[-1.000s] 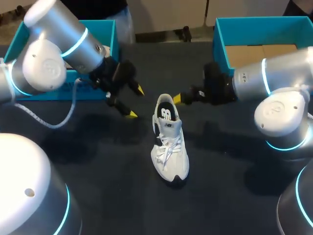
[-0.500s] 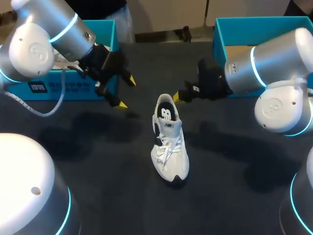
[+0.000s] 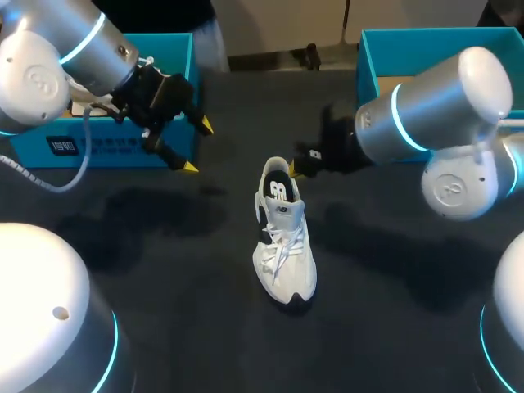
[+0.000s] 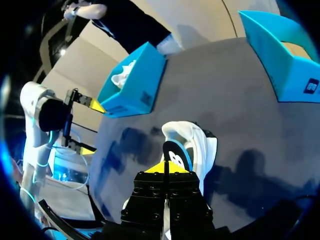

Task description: Take the shoe out of the shoebox, open the shoe tongue, remove and reinsert the insole, then place the shoe into the shoebox

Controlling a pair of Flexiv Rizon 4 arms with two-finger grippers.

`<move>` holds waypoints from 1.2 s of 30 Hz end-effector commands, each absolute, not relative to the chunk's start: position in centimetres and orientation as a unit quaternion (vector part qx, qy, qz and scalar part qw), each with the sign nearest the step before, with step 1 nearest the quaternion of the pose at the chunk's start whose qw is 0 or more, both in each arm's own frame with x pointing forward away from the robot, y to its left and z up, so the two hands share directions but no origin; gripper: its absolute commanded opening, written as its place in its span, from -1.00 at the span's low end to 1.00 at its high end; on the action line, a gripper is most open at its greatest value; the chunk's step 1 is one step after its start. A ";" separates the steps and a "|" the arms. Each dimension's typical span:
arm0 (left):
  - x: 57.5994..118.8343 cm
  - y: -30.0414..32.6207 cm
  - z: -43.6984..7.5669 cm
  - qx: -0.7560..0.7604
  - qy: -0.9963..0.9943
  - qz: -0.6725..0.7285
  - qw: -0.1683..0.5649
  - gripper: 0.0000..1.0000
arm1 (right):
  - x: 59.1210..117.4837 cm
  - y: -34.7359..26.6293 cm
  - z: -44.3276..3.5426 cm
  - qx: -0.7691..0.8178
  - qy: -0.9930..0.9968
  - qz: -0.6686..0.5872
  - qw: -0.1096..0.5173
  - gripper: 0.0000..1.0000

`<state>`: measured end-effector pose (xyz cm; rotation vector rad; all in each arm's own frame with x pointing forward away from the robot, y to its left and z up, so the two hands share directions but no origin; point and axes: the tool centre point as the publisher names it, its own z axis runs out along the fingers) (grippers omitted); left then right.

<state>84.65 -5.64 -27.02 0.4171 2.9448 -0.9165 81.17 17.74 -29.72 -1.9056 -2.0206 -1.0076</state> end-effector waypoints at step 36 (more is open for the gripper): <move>84.5 -5.6 -27.1 0.134 0.946 -0.294 0.016 1.00 | 80.1 19.5 -34.9 -0.696 -0.704 -0.056 -0.126 -1.00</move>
